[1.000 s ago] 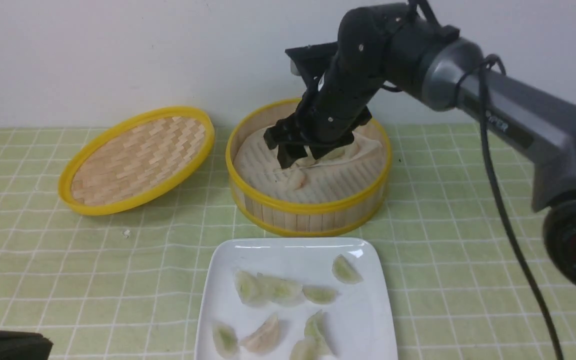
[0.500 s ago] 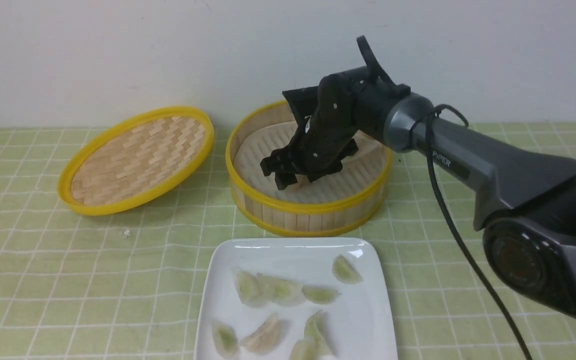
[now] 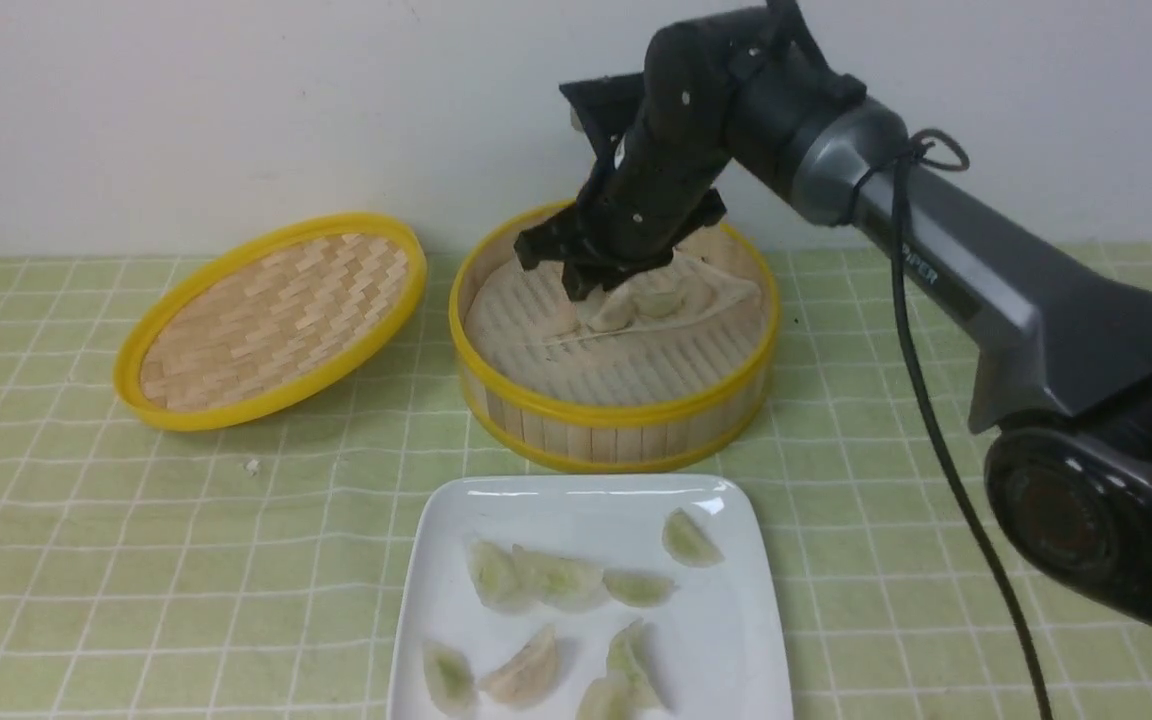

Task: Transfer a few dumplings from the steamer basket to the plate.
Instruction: Use the right arm to grab a dumpling from inside the steamer, then use the right arm to put the dumpling into the plate

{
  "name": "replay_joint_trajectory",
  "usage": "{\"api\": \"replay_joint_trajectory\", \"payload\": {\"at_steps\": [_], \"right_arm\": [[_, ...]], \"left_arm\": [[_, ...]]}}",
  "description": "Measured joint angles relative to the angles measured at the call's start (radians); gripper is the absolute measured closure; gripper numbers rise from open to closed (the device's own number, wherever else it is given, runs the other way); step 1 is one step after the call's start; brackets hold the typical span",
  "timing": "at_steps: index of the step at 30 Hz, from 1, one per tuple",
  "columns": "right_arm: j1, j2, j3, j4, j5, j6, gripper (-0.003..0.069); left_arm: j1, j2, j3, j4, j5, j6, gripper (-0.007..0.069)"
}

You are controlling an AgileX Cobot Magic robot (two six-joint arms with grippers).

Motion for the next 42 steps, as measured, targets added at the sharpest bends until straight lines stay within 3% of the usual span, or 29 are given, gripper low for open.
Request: {"api": "replay_joint_trajectory", "payload": {"at_steps": [6, 16, 22, 30, 33, 37, 42], "right_arm": [[0.009, -0.18, 0.17, 0.131, 0.001, -0.066, 0.0491], [0.053, -0.505, 0.848, 0.146, -0.002, -0.155, 0.0491], [0.057, -0.566, 1.163, 0.154, -0.1, -0.063, 0.0491], [0.058, -0.549, 1.249, 0.177, -0.193, -0.015, 0.0487], [0.058, -0.549, 1.249, 0.203, -0.206, -0.013, 0.0435], [0.058, -0.549, 1.249, 0.216, -0.206, -0.013, 0.0276], [0.058, -0.55, 1.212, 0.216, -0.155, -0.041, 0.0167]], "left_arm": [[0.0, -0.001, 0.0, 0.002, 0.0, -0.001, 0.0631], [0.0, -0.001, 0.0, 0.024, -0.009, 0.003, 0.0631], [0.0, -0.001, 0.0, 0.049, -0.041, 0.004, 0.0631], [0.0, -0.001, 0.0, 0.068, -0.058, 0.004, 0.0631], [0.0, -0.001, 0.0, 0.069, -0.058, 0.004, 0.0631], [0.0, -0.001, 0.0, 0.069, -0.058, 0.003, 0.0631], [0.0, -0.001, 0.0, 0.069, -0.058, 0.0, 0.0631]]}}
